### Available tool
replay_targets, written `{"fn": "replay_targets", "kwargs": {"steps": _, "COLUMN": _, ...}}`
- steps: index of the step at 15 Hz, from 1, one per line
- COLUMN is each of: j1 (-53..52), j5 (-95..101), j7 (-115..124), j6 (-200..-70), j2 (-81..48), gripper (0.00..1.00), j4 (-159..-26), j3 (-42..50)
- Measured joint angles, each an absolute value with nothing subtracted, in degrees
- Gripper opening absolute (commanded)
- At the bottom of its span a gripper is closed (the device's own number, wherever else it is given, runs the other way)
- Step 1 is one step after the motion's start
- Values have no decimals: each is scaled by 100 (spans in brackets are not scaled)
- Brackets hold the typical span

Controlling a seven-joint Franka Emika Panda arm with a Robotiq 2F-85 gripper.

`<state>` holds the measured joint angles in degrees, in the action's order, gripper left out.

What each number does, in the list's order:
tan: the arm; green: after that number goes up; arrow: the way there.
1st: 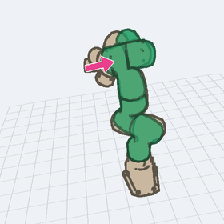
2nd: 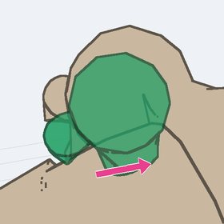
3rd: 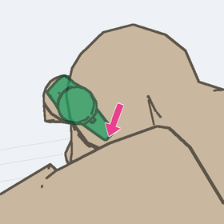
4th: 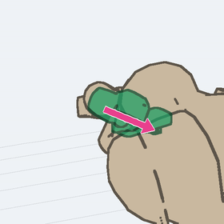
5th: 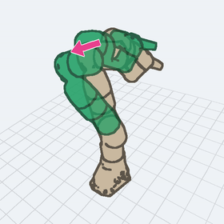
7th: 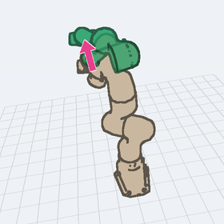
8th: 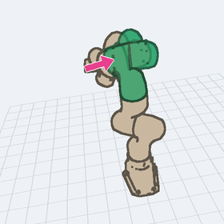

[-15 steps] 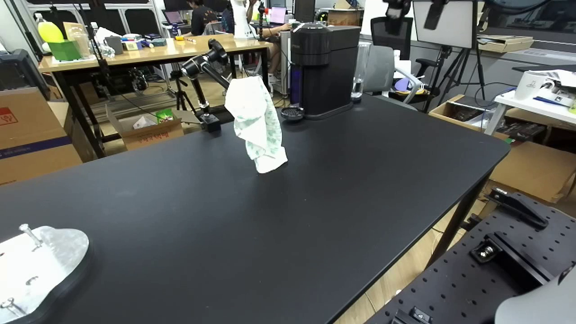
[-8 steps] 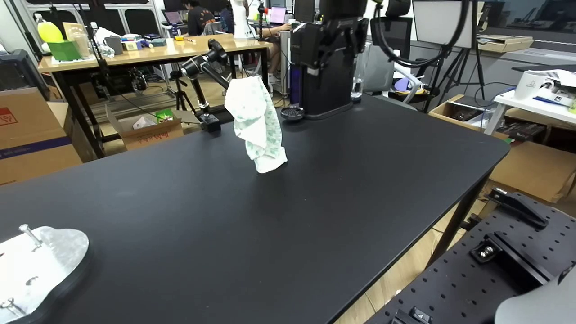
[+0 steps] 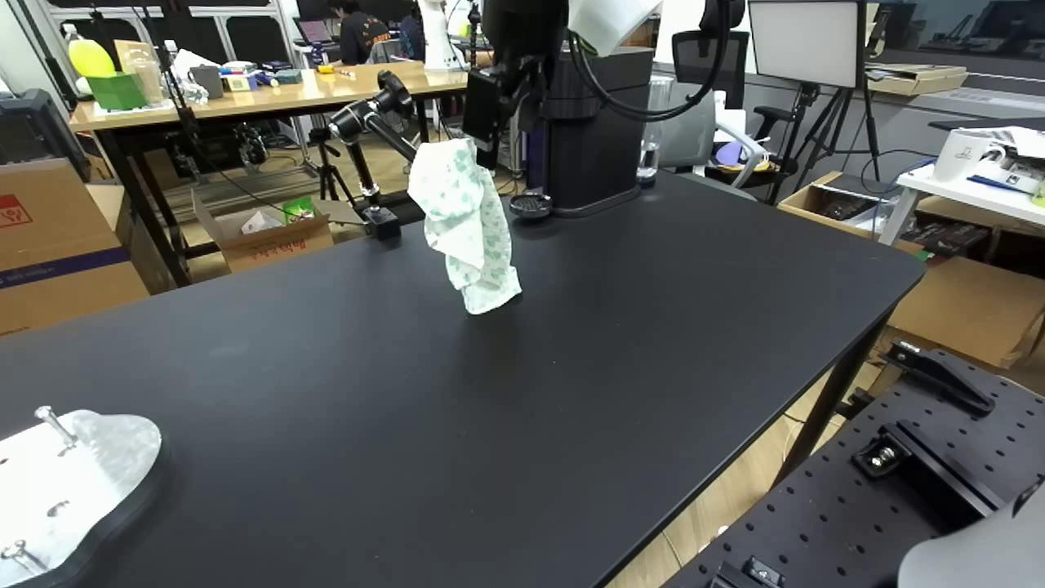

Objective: Put the towel on the table

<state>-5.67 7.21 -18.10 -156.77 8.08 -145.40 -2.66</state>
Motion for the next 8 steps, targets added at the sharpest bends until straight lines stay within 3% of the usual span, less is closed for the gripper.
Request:
{"fn": "replay_targets", "kwargs": {"steps": 2, "j1": -566, "j5": 883, "j7": -1848, "j6": -16092, "j2": 651, "gripper": 100, "j4": -14525, "j3": -289}}
{"fn": "replay_targets", "kwargs": {"steps": 3, "j1": -558, "j5": 930, "j7": -1868, "j6": -16260, "j2": 558, "gripper": 81, "j4": -14512, "j3": -289}}
{"fn": "replay_targets", "kwargs": {"steps": 8, "j1": -438, "j5": 1024, "j7": -2065, "j6": -16970, "j2": -58, "gripper": 45, "j4": -14351, "j3": -244}}
